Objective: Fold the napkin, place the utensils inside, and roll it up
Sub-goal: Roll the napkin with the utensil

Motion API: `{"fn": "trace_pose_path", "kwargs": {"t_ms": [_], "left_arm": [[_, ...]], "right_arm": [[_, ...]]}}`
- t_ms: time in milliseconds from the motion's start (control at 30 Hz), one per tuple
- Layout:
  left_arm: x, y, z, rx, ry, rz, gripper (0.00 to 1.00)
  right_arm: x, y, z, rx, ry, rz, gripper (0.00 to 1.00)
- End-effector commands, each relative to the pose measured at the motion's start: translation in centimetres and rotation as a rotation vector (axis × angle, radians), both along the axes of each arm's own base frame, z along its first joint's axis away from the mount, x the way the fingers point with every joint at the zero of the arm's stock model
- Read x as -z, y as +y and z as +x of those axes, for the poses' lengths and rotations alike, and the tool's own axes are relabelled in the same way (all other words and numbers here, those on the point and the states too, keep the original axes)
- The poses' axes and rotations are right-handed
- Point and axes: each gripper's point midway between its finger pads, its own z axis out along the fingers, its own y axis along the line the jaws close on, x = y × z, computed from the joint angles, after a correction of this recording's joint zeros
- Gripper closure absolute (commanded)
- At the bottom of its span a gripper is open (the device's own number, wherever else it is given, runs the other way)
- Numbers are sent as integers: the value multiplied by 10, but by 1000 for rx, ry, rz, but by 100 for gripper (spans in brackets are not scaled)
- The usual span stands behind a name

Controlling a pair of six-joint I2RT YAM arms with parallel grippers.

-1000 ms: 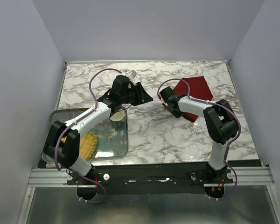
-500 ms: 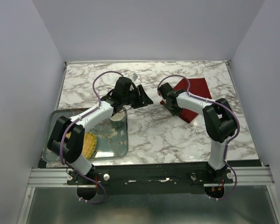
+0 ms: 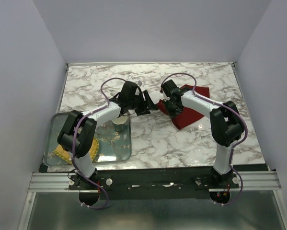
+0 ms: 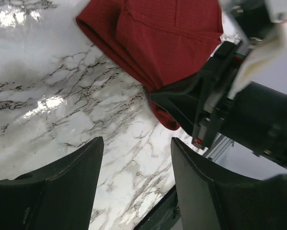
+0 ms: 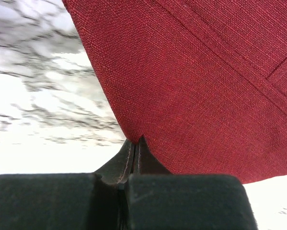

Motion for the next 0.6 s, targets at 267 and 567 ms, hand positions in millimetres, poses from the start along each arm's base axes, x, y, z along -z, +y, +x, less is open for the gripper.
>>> {"fn": "trace_pose_path", "kwargs": {"t_ms": [267, 567], "left_arm": [[27, -35, 18, -15, 101, -78, 16], [50, -38, 30, -117, 167, -97, 19]], "right_arm": [[-8, 32, -6, 8, 39, 137, 99], [-11, 33, -5, 21, 25, 152, 99]]}}
